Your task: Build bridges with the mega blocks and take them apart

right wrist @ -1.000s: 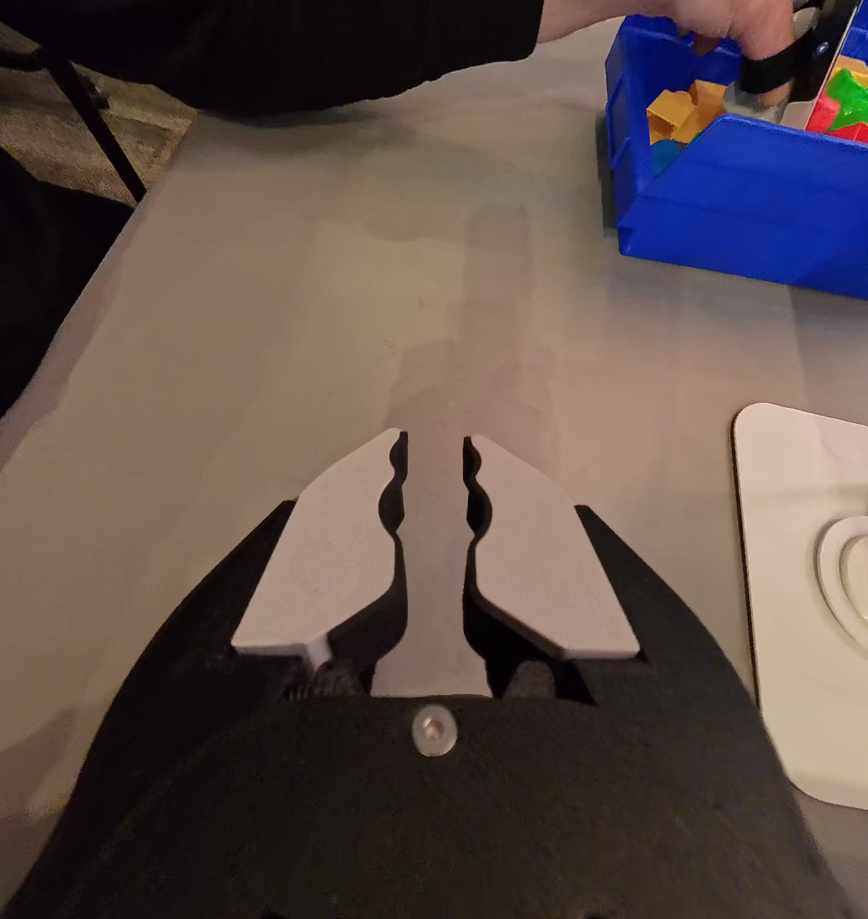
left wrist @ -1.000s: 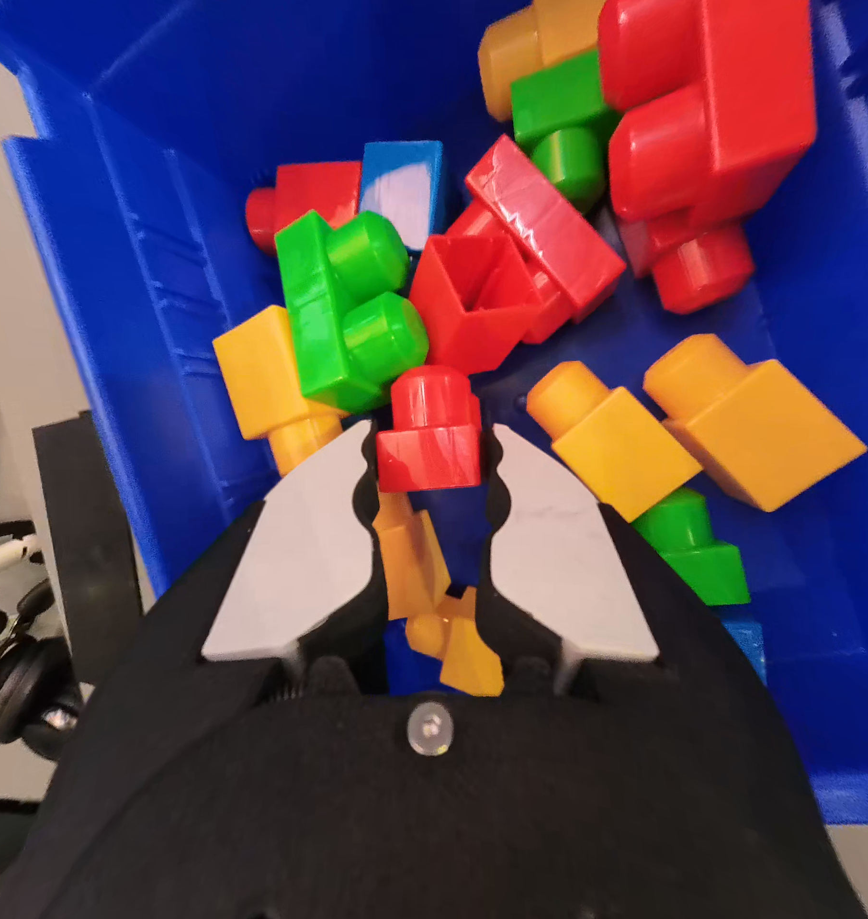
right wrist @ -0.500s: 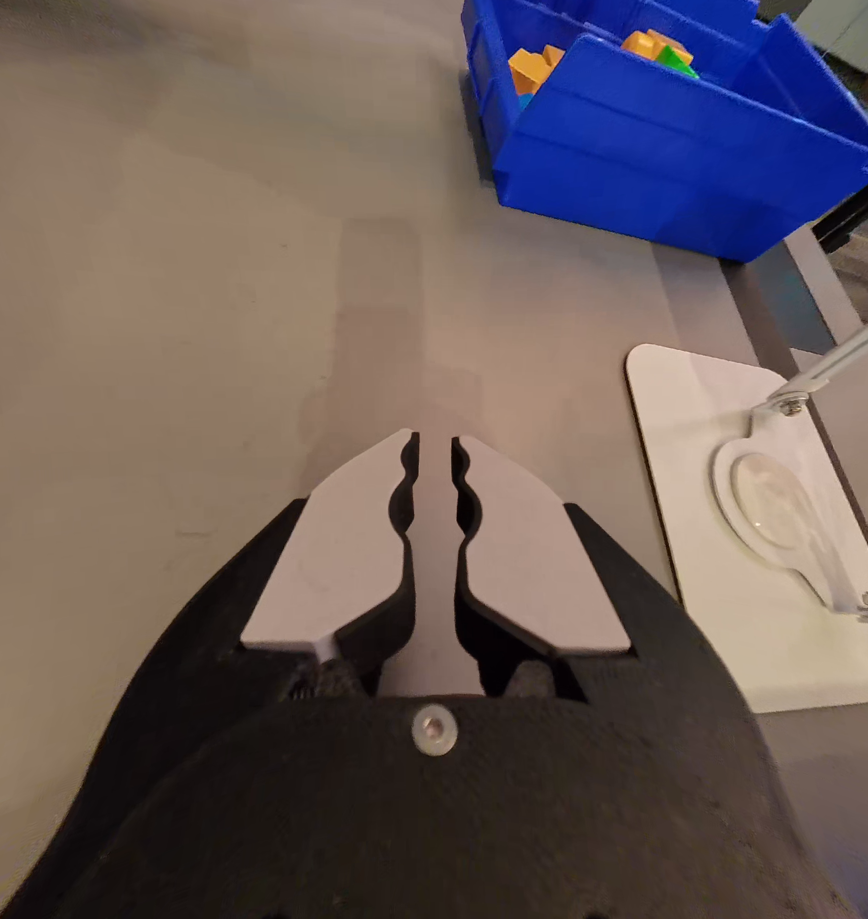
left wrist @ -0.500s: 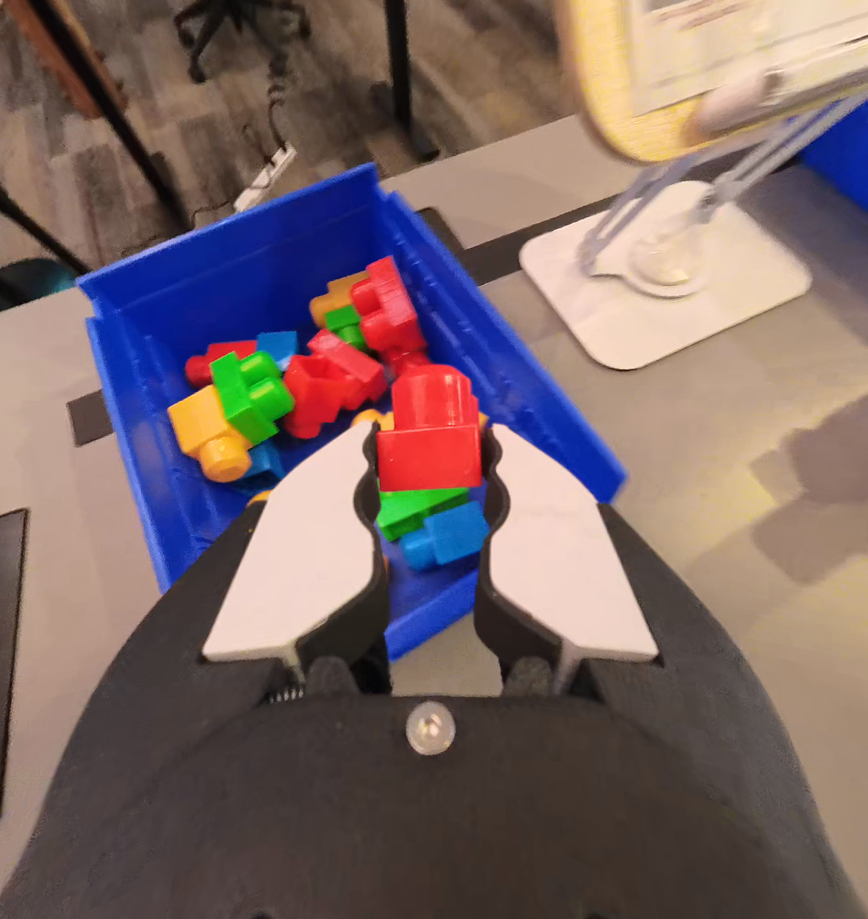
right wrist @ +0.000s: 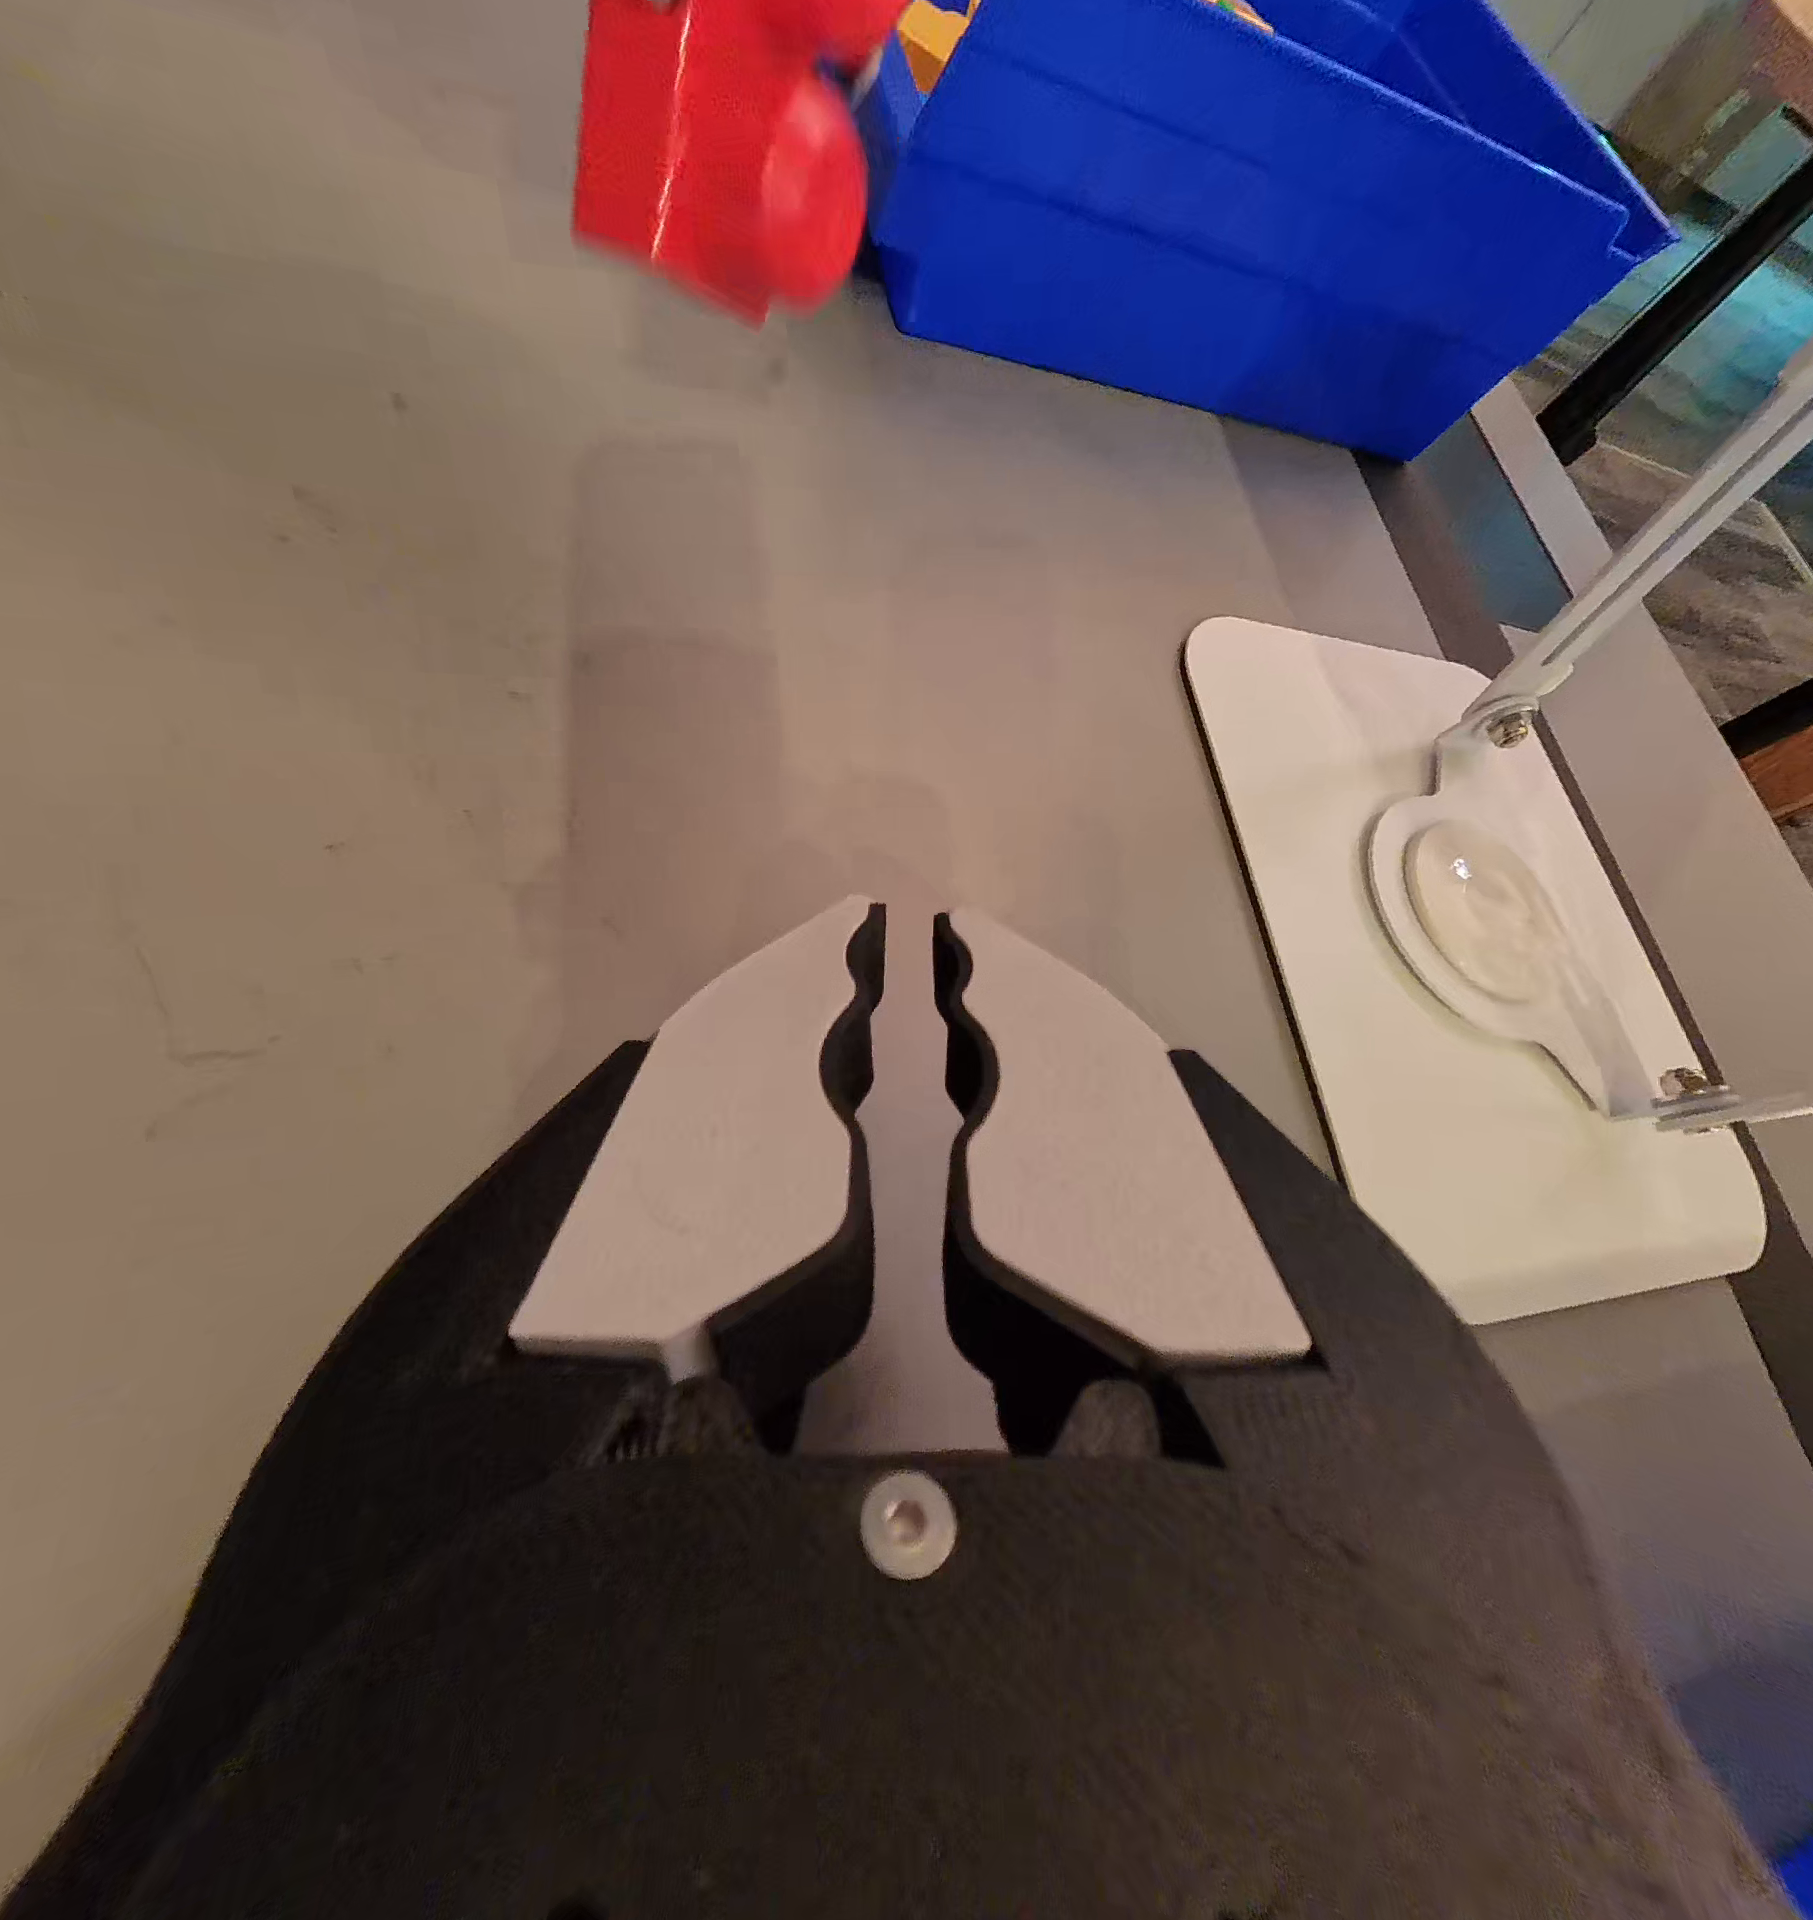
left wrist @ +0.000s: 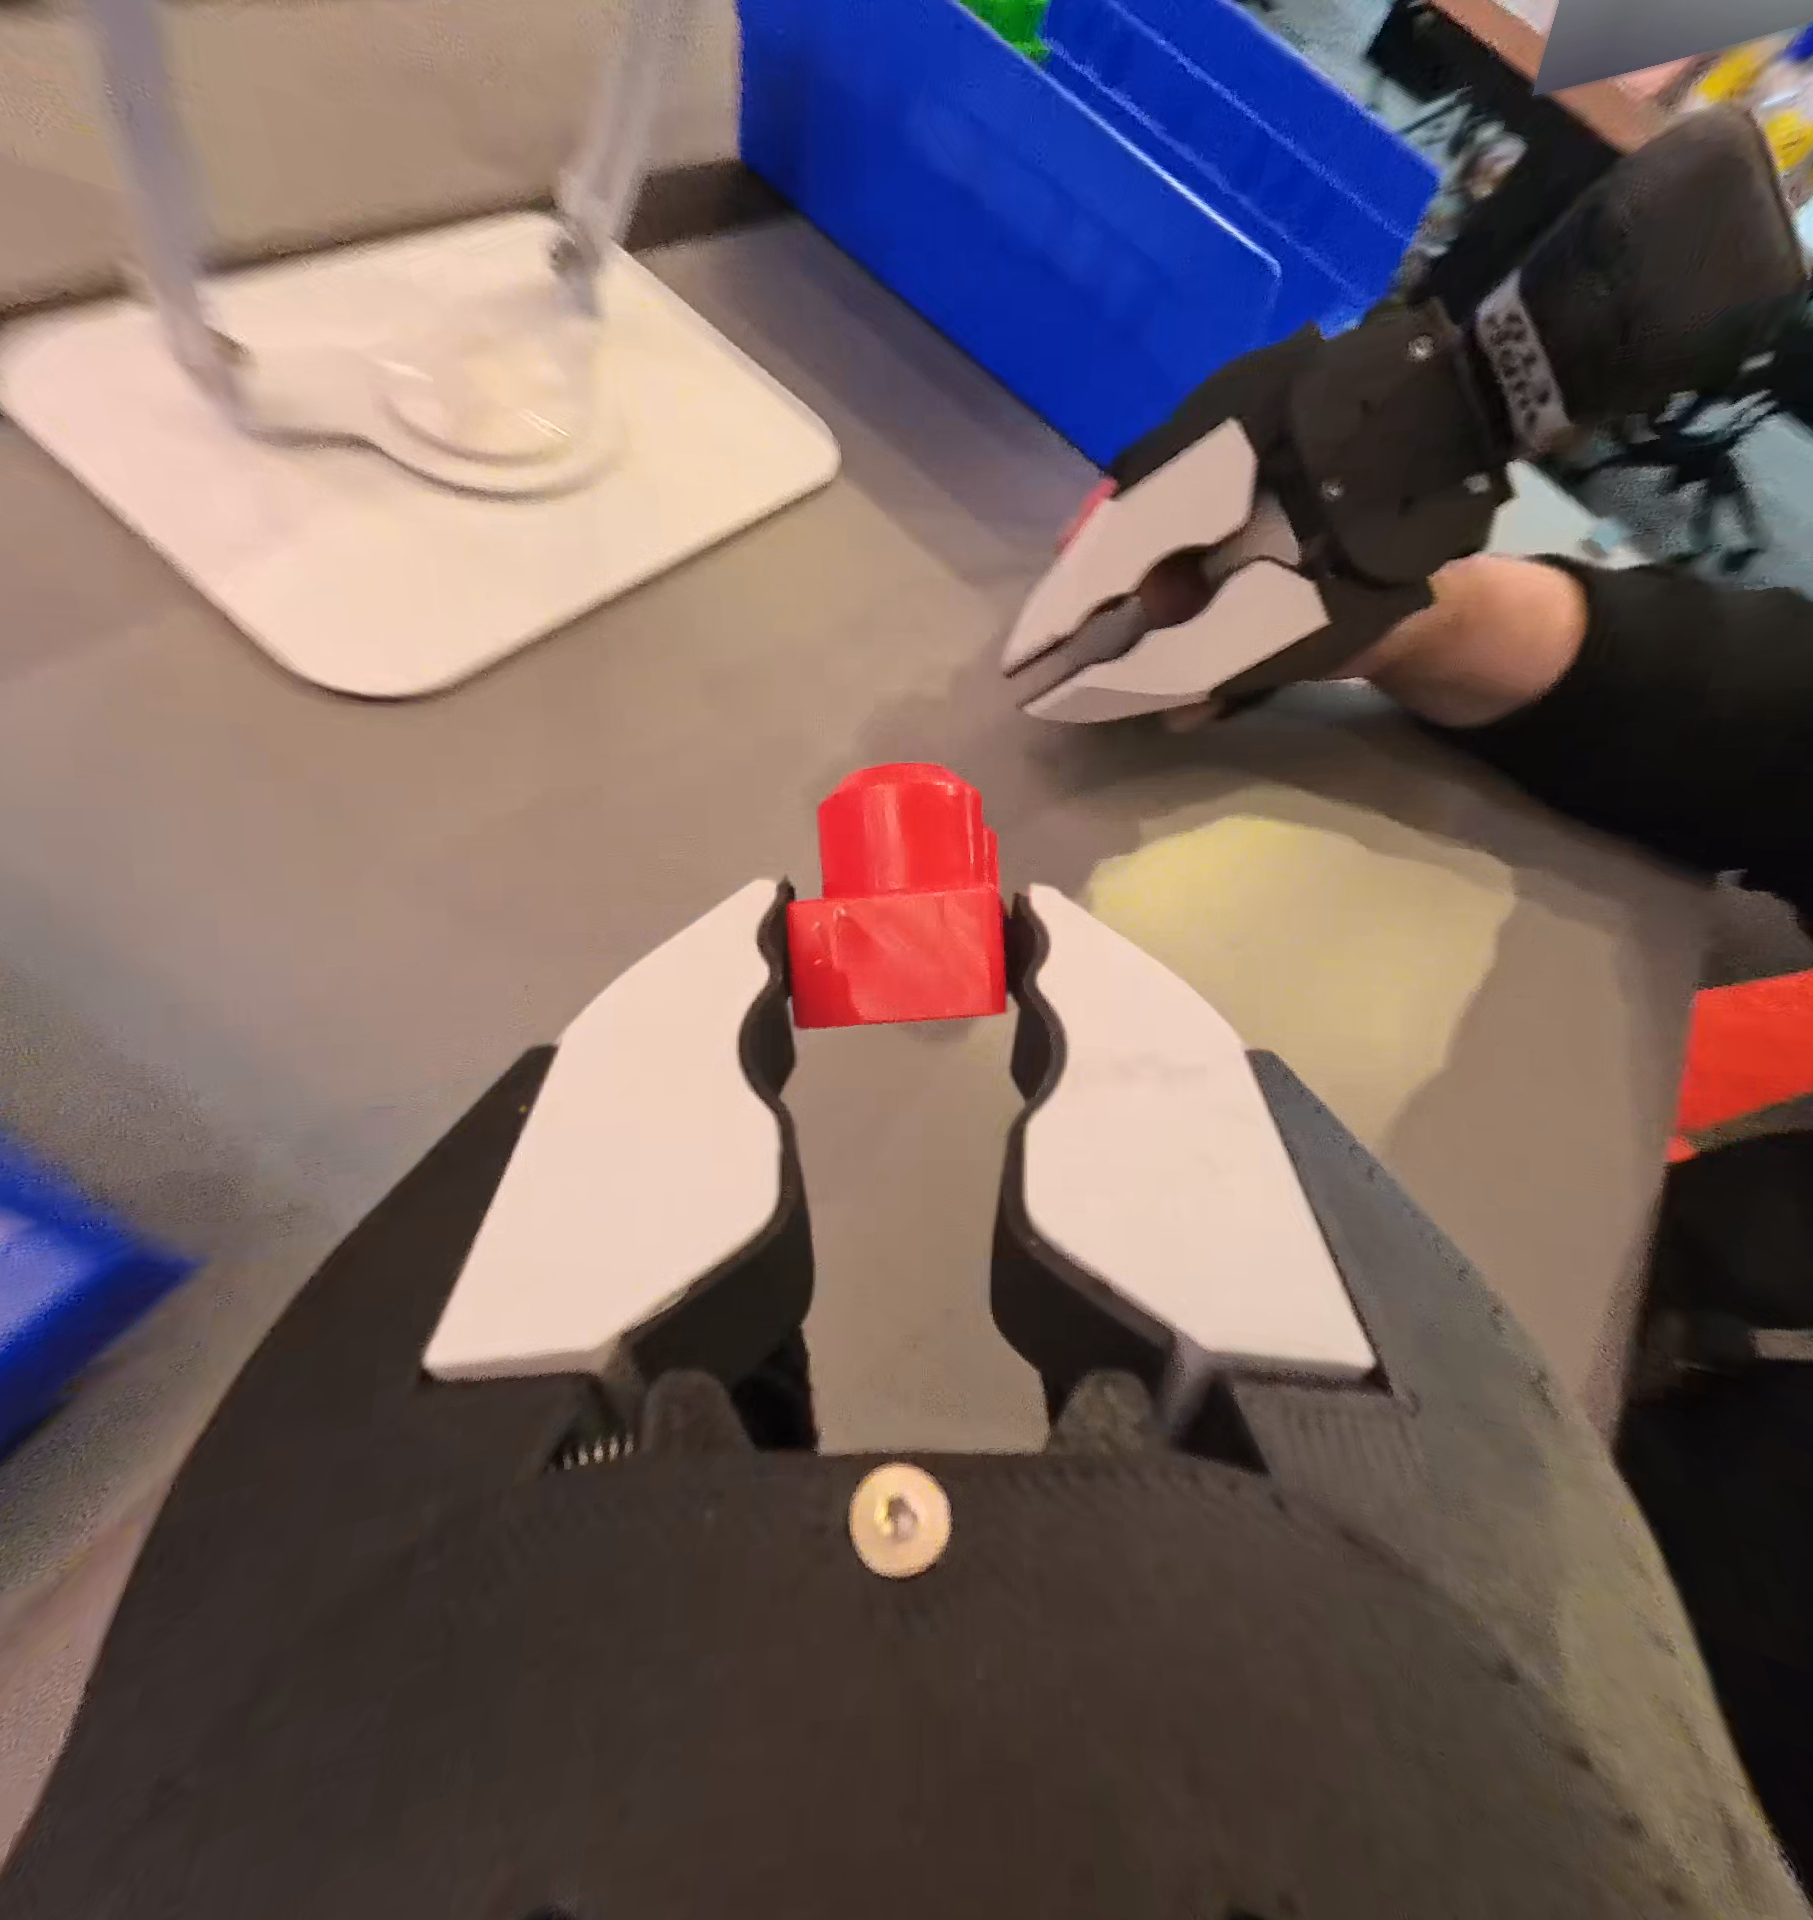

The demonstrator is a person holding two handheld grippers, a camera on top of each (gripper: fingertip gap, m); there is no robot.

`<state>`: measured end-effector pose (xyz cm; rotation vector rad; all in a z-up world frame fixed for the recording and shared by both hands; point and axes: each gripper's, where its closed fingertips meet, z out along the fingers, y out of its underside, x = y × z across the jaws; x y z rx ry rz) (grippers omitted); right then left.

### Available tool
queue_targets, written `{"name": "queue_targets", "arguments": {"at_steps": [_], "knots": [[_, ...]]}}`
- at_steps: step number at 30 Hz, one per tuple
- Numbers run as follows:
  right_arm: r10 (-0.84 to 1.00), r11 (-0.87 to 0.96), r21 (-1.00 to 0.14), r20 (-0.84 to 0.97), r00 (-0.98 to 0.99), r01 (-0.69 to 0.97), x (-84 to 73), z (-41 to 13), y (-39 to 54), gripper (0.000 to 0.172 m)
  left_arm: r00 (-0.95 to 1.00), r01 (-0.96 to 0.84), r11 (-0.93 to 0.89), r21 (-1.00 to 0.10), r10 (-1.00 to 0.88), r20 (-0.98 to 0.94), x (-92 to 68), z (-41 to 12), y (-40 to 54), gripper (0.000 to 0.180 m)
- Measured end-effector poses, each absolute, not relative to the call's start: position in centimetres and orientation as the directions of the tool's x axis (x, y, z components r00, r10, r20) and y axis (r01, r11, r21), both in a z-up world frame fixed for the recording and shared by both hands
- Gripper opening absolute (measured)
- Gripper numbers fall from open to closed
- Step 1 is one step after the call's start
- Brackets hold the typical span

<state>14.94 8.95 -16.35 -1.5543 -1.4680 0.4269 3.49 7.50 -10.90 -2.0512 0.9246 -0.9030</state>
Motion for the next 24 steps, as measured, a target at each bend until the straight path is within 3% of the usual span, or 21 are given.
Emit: {"name": "queue_targets", "arguments": {"at_steps": [6,13,17,24], "knots": [[0.914,0.15,-0.781,0.343,0.216,0.606,15.0,-16.7,8.9,0.009,0.407,-0.358,-0.624,-0.695,-0.774,0.485,6.9,-15.5,5.6,0.039],[0.913,0.151,-0.778,0.347,0.215,0.61,15.2,-16.9,9.0,0.009,0.422,-0.378,-0.66,-0.649,-0.747,0.513,6.7,-17.1,5.7,0.041],[0.909,0.159,-0.773,0.358,0.215,0.613,15.2,-17.0,9.0,0.009,0.471,-0.4,-0.674,-0.621,-0.733,0.491,5.8,-18.4,6.1,0.062],[0.906,0.158,-0.771,0.362,0.221,0.617,15.6,-17.3,9.2,0.009,0.474,-0.397,-0.64,-0.658,-0.756,0.45,4.4,-17.6,6.3,0.066]]}}
